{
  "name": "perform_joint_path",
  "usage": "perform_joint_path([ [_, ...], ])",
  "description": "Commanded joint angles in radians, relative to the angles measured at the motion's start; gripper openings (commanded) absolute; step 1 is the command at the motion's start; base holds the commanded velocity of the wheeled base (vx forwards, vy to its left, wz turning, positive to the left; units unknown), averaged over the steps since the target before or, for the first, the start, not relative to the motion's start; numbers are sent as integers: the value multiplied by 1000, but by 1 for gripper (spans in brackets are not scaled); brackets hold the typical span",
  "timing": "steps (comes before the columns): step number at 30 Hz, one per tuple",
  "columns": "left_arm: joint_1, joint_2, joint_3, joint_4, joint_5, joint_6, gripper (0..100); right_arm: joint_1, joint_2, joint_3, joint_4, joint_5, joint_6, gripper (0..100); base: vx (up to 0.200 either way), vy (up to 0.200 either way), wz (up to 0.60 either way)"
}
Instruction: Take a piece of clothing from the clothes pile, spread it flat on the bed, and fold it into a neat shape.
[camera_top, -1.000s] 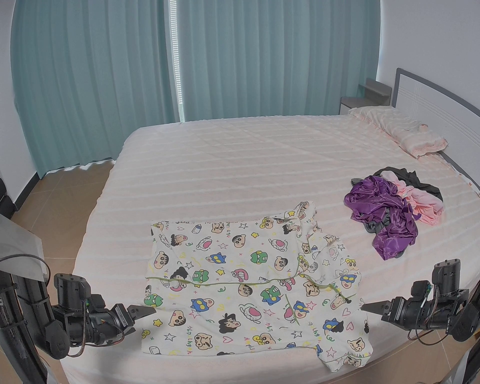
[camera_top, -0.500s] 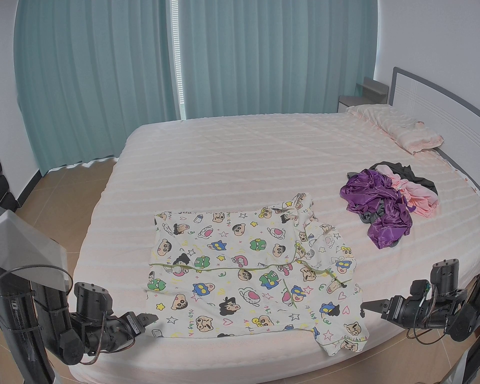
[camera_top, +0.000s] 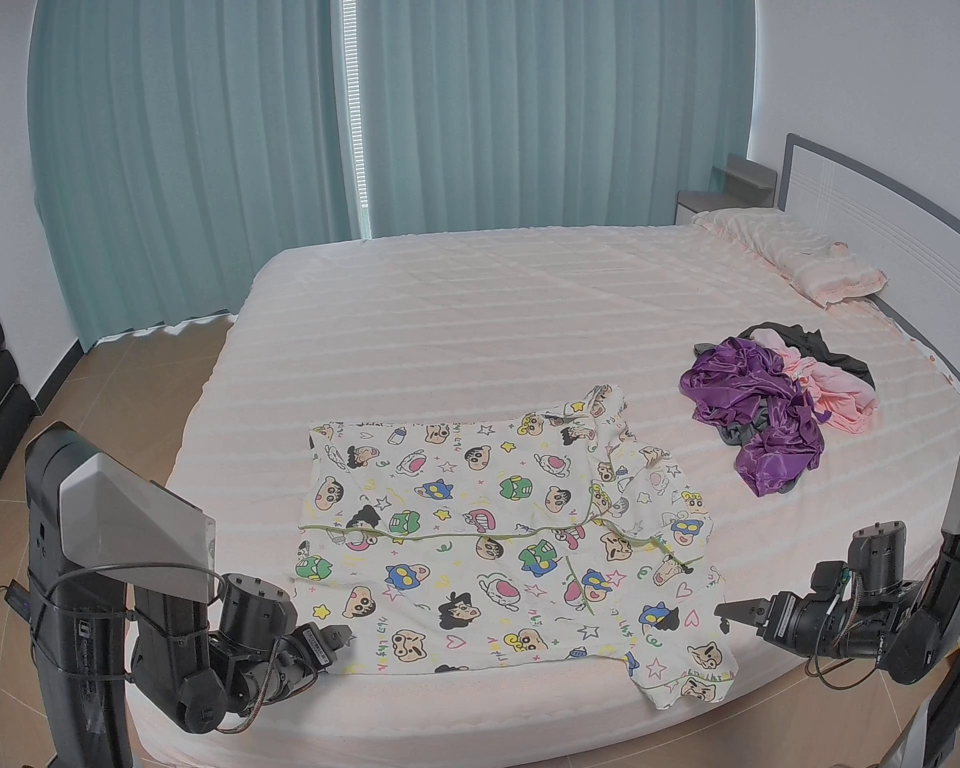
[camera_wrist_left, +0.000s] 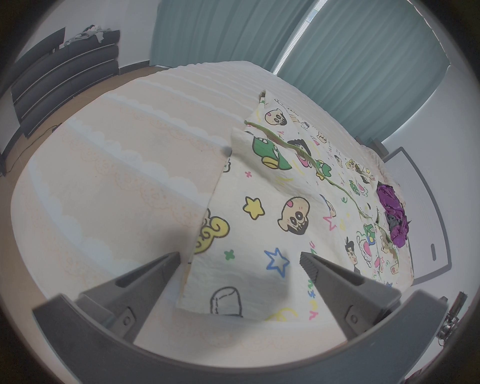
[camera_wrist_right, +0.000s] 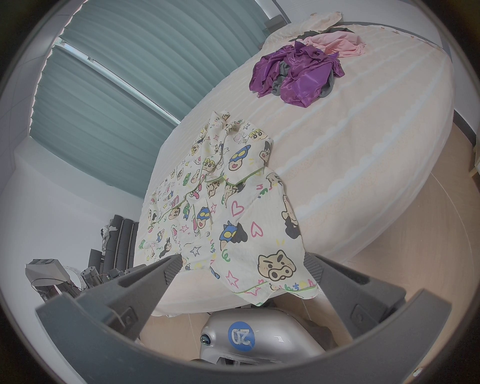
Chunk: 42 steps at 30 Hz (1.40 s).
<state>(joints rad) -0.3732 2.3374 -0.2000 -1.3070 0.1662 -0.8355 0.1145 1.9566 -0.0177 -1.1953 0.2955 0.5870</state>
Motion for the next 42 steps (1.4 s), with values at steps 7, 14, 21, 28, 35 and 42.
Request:
perform_joint_path([
  [7,7,29,39,0,47,0,0,1,79,4,-30,-4,-6,100,0,0,0],
  [14,10,28,100,0,47,30,0,11,324,13,-274,-53,-21,100,0,0,0],
  [21,23,26,160,0,47,101,0,22,455,18,-365,-69,-101,100,0,0,0],
  [28,17,29,166,-1,44,107,0,67,455,18,-357,-22,-174,100,0,0,0],
  [35,16,29,163,-1,42,107,0,99,455,18,-354,-4,-188,100,0,0,0],
  [42,14,29,163,-1,38,105,0,102,505,18,-352,-15,-242,0,0,0,0],
])
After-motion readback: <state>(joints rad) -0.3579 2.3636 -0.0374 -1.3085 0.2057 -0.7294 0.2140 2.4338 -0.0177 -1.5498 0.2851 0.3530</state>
